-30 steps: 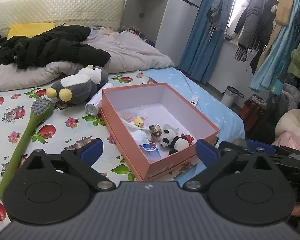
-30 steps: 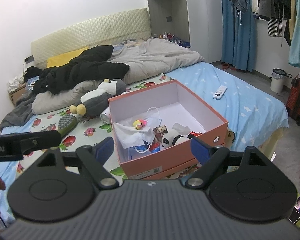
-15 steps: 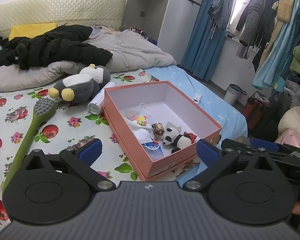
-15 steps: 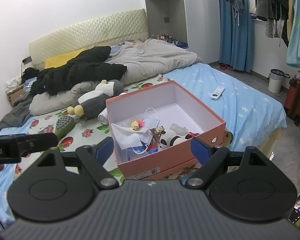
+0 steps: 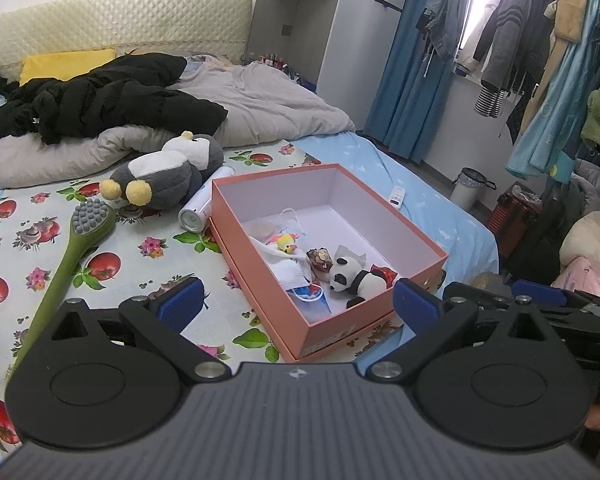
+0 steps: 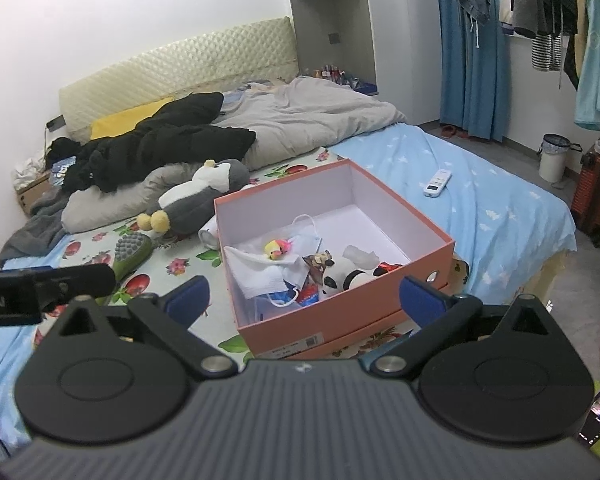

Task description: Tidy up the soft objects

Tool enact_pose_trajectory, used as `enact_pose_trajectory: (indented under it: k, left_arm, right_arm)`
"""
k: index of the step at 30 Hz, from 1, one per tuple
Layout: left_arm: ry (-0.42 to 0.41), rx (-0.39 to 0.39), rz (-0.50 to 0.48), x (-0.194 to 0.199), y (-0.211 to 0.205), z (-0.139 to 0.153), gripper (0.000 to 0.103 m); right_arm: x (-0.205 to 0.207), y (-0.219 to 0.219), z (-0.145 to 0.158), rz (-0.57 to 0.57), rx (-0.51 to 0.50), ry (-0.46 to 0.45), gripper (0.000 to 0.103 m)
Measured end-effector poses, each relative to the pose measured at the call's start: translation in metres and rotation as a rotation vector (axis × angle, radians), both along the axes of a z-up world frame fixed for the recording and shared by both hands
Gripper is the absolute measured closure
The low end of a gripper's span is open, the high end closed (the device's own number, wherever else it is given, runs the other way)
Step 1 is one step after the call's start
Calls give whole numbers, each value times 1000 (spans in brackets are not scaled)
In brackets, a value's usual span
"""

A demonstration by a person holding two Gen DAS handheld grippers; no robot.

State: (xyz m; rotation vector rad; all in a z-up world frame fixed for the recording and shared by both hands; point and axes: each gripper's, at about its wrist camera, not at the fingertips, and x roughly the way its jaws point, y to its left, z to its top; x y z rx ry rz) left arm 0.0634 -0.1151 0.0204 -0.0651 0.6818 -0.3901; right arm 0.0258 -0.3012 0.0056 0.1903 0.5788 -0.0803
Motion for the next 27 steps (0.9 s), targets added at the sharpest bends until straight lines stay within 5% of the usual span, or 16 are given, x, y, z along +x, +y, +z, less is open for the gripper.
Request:
enact_pose_trajectory:
  k: [27]
  left_arm:
    - [-10,-5,-7,-3,-1,5,1]
  right_arm:
    - [0,2,-2,2,-5,4,0]
